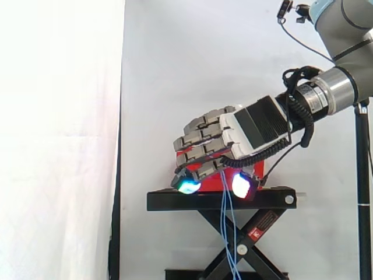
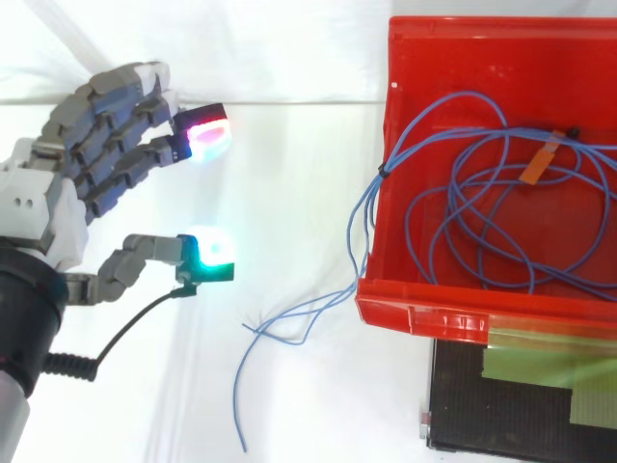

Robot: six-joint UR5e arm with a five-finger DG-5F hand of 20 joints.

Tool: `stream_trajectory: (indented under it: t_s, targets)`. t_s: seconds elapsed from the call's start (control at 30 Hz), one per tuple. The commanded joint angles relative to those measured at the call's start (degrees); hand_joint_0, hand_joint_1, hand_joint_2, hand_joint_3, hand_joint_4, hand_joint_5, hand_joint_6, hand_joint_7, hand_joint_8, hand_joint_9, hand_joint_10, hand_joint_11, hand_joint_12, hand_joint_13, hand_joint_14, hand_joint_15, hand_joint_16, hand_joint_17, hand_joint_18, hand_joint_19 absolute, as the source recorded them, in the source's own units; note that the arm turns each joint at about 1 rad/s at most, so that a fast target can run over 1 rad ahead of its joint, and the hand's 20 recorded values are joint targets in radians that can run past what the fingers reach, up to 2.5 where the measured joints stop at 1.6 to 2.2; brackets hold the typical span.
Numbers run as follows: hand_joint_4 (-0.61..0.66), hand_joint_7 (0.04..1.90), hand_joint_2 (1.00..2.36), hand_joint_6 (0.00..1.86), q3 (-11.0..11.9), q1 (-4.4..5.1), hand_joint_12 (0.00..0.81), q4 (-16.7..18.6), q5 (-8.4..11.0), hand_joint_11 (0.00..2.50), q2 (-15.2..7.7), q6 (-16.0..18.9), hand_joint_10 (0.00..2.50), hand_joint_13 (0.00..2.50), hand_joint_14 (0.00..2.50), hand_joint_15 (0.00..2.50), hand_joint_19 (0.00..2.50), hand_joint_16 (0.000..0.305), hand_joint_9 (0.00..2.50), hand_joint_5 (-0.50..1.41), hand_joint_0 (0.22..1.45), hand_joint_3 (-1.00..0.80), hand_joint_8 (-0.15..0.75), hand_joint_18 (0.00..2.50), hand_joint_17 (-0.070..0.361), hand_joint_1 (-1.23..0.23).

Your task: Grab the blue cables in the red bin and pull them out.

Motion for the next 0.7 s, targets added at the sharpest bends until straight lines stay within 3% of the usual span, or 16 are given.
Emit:
stream_trajectory:
  t_s: [0.0, 0.3, 0.5, 0.67]
  targets:
    - [0.3, 0.55, 1.0, 0.01, -0.6, -0.17, 0.336, 1.4, -0.04, 0.38, 0.0, -0.1, 0.01, 0.32, 0.01, 0.36, 0.57, 0.045, 0.39, 0.5, 0.79, -1.0, 0.242, 0.32, 0.1, -0.8]
    - [0.3, 0.56, 1.0, 0.01, -3.8, -1.32, 0.333, 6.6, -0.66, 0.37, 0.0, 1.2, 0.01, 0.32, 0.01, 0.35, 0.57, 0.044, 0.43, 0.61, 0.8, -1.0, 0.254, 0.32, 0.1, -0.8]
    - [0.31, 0.55, 1.0, 0.01, -3.9, -2.28, 0.333, 7.6, -2.42, 0.38, 0.0, 4.7, 0.01, 0.32, 0.01, 0.36, 0.57, 0.044, 0.44, 0.62, 0.8, -1.0, 0.256, 0.32, 0.099, -0.8]
    - [0.31, 0.55, 1.0, 0.01, -3.8, -3.6, 0.334, 7.5, -4.53, 0.38, 0.0, 4.8, 0.01, 0.32, 0.01, 0.36, 0.57, 0.044, 0.45, 0.63, 0.8, -1.0, 0.258, 0.32, 0.099, -0.8]
